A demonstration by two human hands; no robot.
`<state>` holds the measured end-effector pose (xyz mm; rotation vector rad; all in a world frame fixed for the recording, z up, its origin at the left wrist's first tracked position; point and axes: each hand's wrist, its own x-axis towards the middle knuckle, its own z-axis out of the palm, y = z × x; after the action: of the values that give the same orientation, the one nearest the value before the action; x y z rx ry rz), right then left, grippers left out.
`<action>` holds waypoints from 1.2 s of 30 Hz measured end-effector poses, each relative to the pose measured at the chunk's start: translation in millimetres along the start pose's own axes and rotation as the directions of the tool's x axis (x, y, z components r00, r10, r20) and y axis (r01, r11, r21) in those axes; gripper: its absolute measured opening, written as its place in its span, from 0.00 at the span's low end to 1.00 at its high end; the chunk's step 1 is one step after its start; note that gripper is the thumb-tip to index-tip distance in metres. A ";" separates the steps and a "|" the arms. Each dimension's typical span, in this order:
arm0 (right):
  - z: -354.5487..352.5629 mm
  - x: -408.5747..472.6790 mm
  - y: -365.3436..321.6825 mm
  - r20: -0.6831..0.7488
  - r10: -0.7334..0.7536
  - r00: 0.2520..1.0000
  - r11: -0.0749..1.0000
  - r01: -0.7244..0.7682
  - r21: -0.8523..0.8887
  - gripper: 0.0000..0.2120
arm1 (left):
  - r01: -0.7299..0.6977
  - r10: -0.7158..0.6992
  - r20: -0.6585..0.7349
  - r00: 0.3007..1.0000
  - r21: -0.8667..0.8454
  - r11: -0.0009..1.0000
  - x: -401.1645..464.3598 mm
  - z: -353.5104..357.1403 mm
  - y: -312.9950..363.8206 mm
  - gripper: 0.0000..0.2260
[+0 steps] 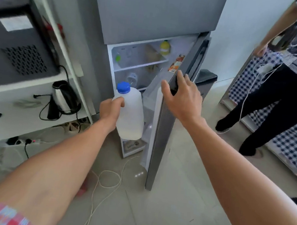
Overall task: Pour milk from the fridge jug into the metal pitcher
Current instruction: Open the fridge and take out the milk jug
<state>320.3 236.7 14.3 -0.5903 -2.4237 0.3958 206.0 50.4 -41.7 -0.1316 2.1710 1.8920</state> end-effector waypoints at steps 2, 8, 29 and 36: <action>16.3 5.3 -16.6 0.028 -0.034 0.999 0.999 0.034 -0.008 0.33 | -0.004 0.004 -0.007 1.000 -0.003 1.000 12.1 -18.3 6.1 0.08; 63.1 28.2 -55.7 0.119 -0.097 0.988 0.993 0.088 0.080 0.30 | -0.049 0.050 -0.011 0.999 0.027 0.998 44.1 -60.2 23.6 0.06; 130.0 71.9 -132.9 0.495 0.191 0.847 0.654 -0.486 0.579 0.40 | -0.074 0.074 -0.074 0.995 0.004 0.997 73.8 -97.3 55.1 0.11; 139.6 104.0 -132.2 0.635 0.106 0.765 0.678 -0.523 0.517 0.37 | -0.068 0.069 -0.104 0.992 0.016 0.998 74.3 -103.8 54.6 0.12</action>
<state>117.2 156.0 11.3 -0.6301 -2.4015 1.7577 107.7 -36.1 4.5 -0.1596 2.2835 1.9491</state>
